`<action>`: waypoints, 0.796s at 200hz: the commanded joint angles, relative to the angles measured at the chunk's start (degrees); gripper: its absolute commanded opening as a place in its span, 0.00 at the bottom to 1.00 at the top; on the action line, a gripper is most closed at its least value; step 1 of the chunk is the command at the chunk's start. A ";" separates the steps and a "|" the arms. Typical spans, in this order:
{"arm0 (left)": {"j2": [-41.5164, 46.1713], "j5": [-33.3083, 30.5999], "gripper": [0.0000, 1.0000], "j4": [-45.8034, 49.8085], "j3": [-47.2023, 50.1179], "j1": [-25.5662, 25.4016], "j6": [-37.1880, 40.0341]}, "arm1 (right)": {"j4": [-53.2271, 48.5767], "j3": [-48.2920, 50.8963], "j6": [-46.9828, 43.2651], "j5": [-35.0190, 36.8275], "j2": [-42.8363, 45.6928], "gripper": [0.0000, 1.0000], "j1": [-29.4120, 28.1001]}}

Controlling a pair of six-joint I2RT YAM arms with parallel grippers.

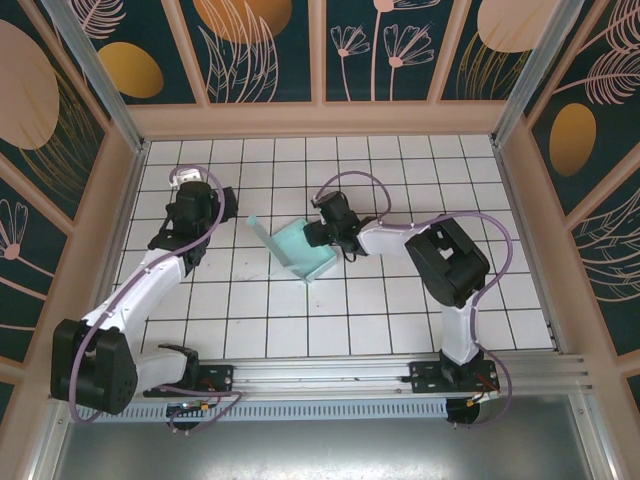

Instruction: Fold the paper box

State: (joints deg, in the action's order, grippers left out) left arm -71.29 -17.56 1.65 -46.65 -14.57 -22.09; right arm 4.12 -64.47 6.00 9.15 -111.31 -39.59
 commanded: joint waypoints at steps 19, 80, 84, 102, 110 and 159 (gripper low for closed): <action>-2.05 6.20 0.99 -3.67 -0.76 0.24 1.01 | -3.56 6.79 5.71 3.99 7.33 0.77 6.02; -5.07 10.84 0.99 -4.65 -2.71 0.23 1.71 | 2.88 19.10 -1.99 -4.30 19.50 0.76 10.52; -4.63 11.31 0.99 -5.38 -2.39 0.24 1.78 | 3.33 19.20 -3.43 -5.37 20.20 0.77 10.81; -2.82 12.09 0.99 -9.04 -0.64 0.22 1.73 | 6.57 19.13 -10.21 -11.26 22.31 0.78 12.41; -2.10 12.37 0.99 -10.18 0.07 0.20 2.03 | 7.98 18.70 -13.40 -14.48 22.40 0.78 13.27; 1.02 15.05 0.99 -10.21 2.12 0.23 3.73 | -1.97 7.55 -32.27 -33.47 13.35 0.81 19.64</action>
State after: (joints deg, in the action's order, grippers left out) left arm -72.18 -4.40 -7.07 -45.74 -14.57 -20.40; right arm 8.03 -50.35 -13.34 -13.02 -92.64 -21.91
